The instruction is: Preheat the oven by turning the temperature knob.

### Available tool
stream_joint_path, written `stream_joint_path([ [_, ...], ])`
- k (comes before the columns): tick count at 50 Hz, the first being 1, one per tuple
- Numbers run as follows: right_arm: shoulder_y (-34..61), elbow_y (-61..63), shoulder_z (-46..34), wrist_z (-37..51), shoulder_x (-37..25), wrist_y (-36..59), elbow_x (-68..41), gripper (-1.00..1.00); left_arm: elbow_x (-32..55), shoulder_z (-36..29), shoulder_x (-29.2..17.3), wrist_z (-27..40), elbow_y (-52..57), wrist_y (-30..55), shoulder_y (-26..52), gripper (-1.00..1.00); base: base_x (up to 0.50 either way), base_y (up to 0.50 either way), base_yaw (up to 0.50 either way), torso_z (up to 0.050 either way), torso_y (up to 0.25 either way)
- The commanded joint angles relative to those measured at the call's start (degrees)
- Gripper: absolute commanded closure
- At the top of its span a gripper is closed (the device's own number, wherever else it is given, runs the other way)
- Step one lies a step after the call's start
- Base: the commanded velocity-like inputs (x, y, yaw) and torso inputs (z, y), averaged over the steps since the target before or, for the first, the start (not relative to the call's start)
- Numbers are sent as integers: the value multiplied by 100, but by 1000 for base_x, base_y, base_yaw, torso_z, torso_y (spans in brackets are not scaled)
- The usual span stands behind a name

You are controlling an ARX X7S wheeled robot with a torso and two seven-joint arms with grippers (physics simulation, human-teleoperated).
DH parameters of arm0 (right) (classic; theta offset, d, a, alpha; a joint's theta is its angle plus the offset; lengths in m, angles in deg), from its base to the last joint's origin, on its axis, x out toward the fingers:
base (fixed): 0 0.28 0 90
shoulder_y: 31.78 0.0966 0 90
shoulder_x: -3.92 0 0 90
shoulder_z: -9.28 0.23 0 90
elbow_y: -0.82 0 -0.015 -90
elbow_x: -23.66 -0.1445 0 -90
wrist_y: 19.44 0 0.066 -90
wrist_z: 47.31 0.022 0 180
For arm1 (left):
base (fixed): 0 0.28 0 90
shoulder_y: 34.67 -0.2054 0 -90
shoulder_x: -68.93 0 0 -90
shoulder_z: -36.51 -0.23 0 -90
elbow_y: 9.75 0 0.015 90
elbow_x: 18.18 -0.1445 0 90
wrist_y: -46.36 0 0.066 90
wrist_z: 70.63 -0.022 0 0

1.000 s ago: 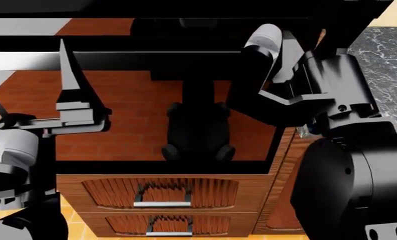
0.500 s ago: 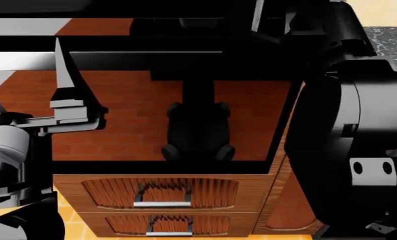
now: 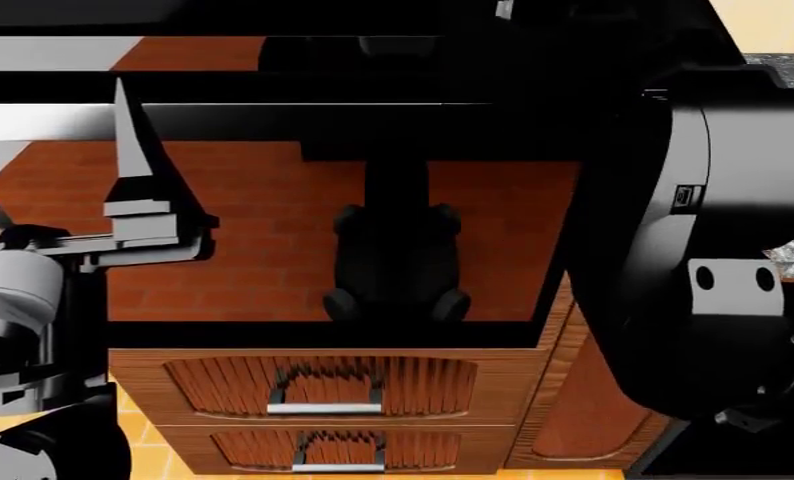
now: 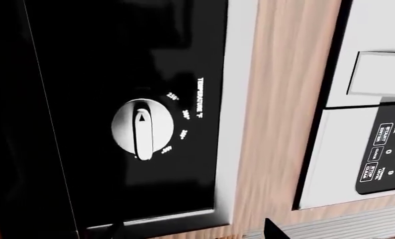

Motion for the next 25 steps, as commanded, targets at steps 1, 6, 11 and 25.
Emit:
stream_joint_path([
  [1,284,-228,-71,-171,436,-239,-225,-100,46,-17,-24,3,-84,1,21,-100,0,0,0,0,0],
  [6,335,-300,-110,-197,480,-296,-220,-100,80,0,-39,20,-58,24,29,-100,0,0,0,0,0],
  [11,353,-348,-154,-198,543,-333,-197,-100,122,22,-55,30,-39,37,31,-100,0,0,0,0,0],
  [25,186,-532,-59,-2,627,-345,-423,-100,163,36,-88,57,-18,40,23,-100,0,0,0,0,0],
])
